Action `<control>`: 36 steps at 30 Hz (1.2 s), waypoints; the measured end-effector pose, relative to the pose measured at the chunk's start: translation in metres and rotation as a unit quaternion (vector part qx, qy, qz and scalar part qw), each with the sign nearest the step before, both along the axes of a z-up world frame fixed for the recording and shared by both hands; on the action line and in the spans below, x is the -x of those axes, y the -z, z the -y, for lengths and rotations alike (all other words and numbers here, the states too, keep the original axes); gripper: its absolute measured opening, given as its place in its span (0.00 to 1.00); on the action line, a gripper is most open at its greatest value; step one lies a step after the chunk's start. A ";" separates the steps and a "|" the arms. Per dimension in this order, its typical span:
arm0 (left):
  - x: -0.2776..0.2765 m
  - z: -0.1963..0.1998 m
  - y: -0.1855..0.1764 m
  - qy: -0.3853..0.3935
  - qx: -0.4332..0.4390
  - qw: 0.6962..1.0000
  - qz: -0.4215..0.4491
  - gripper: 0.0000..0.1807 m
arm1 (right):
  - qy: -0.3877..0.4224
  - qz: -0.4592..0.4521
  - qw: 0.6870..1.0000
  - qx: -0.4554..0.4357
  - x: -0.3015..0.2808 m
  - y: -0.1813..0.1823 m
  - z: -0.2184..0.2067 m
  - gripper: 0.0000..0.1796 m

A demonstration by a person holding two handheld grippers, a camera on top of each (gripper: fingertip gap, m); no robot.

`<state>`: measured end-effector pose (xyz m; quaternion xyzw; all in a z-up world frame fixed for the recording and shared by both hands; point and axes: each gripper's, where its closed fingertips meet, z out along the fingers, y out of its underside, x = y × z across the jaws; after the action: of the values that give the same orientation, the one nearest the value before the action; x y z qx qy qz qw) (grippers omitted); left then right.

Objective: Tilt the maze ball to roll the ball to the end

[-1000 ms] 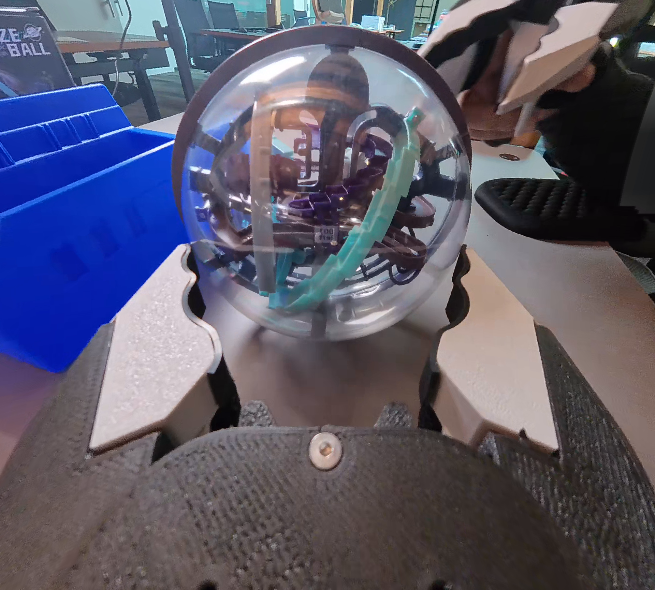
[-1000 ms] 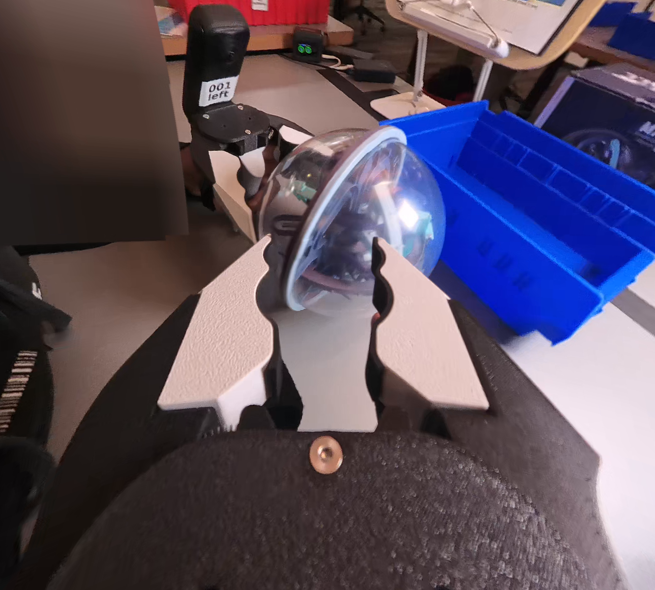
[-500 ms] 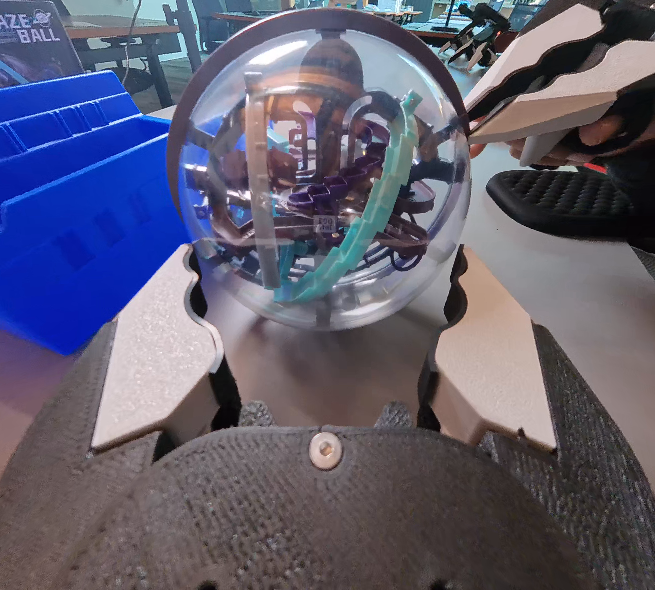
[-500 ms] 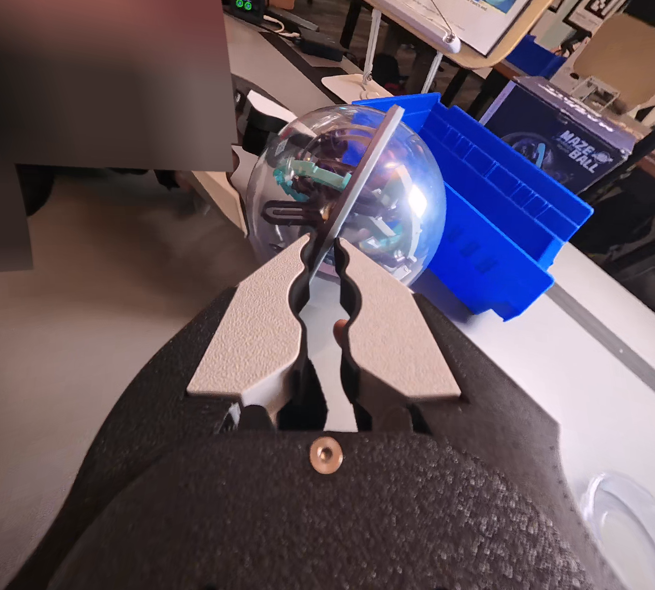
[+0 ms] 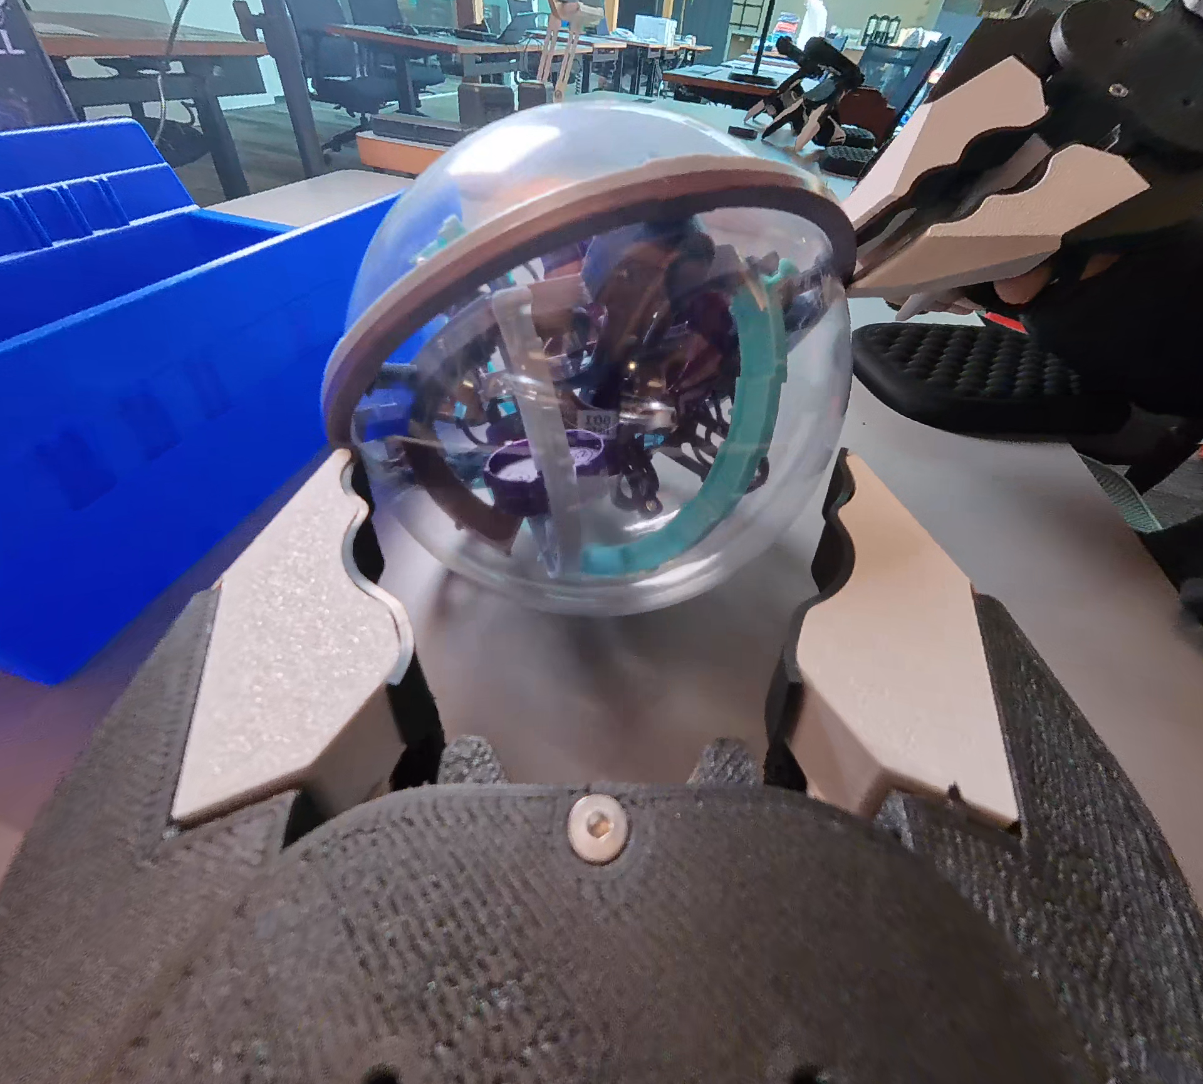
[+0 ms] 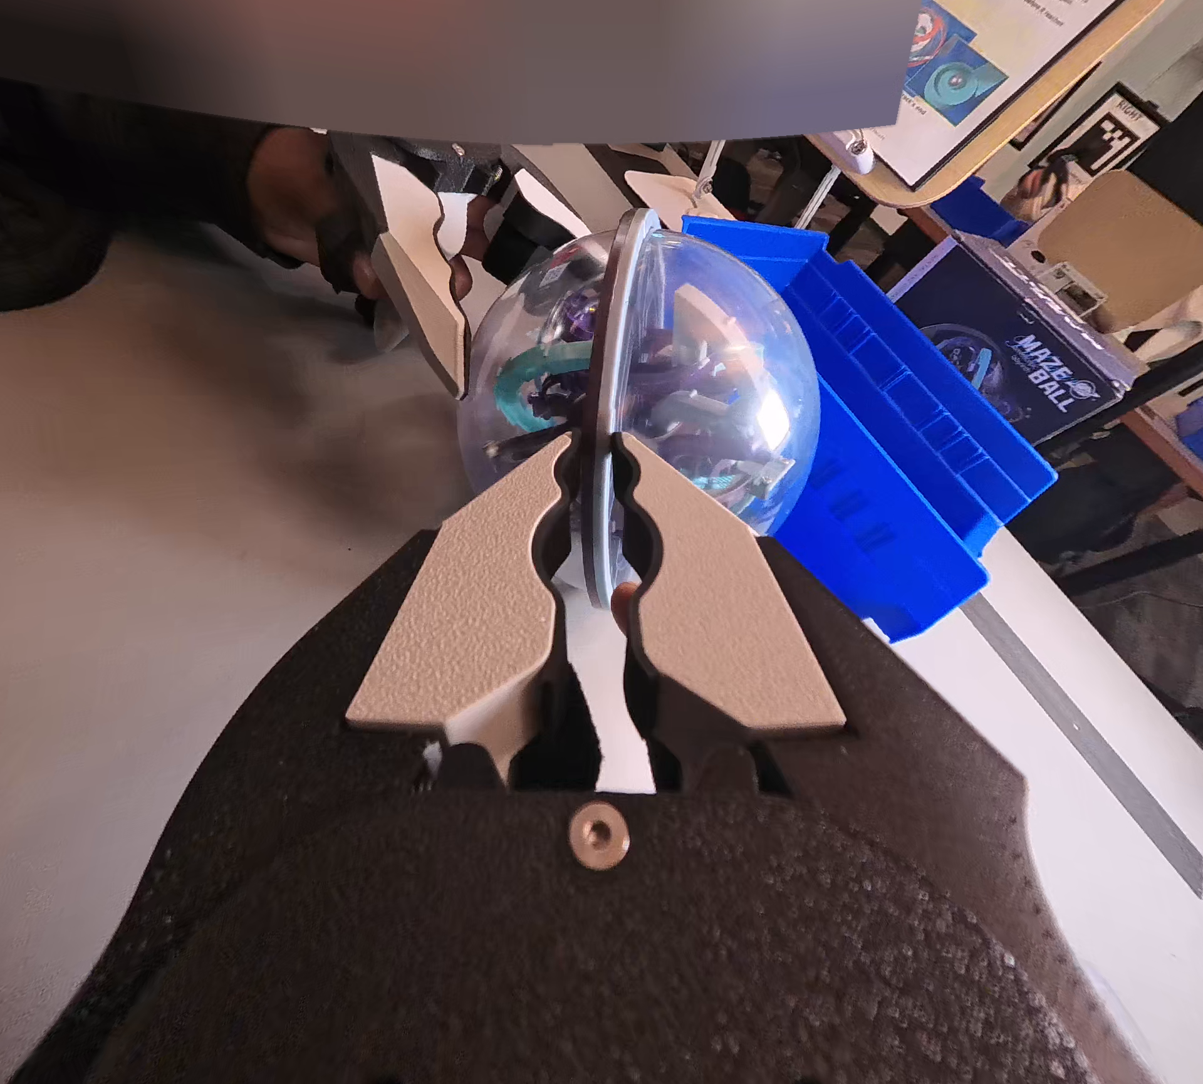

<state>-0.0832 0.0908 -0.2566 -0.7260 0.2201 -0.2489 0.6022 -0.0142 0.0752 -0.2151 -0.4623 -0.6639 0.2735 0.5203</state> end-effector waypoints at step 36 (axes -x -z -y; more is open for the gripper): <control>0.001 0.002 -0.003 -0.009 -0.046 0.997 -0.056 0.70 | -0.021 -0.032 0.993 0.109 -0.011 0.007 -0.010 0.04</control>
<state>-0.0846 0.0890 -0.2537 -0.7118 0.2585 -0.1923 0.6241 -0.0032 0.0853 -0.2223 -0.4934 -0.6229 0.3694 0.4818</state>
